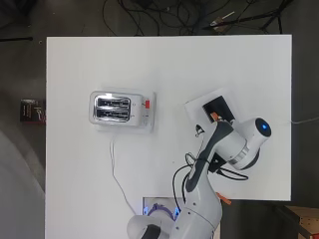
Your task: Teleoperate dual arm-hand system to toast a bread
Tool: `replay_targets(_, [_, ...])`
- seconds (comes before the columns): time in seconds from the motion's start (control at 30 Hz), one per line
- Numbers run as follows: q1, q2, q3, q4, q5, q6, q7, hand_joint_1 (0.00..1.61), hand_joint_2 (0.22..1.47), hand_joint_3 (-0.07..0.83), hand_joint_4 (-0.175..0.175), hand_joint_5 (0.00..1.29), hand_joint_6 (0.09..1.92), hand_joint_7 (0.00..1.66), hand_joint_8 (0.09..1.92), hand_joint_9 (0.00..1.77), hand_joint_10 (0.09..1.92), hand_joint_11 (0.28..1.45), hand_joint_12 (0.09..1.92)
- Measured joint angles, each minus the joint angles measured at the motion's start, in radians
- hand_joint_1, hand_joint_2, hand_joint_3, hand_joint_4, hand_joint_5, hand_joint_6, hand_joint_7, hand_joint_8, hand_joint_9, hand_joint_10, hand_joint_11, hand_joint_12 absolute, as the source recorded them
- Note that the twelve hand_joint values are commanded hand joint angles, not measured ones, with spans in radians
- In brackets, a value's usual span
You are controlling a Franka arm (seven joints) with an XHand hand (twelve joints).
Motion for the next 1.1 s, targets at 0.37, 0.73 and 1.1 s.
replay_targets(0.37, [-0.010, -0.005, -0.032, 0.009, 0.055, -0.016, 0.017, 0.26, 0.93, 0.014, -0.015, 0.33, 0.09, 0.38, 0.09, 0.50, 0.09, 0.42, 0.09])
replay_targets(0.73, [-0.017, -0.007, -0.051, 0.001, 0.044, -0.011, 0.033, 0.23, 0.97, 0.013, -0.010, 0.40, 0.09, 0.40, 0.09, 0.51, 0.09, 0.43, 0.09])
replay_targets(1.1, [-0.019, -0.003, -0.041, -0.038, -0.048, 0.044, -0.029, 0.24, 0.93, -0.005, -0.024, 0.35, 0.09, 0.40, 0.09, 0.47, 0.09, 0.40, 0.09])
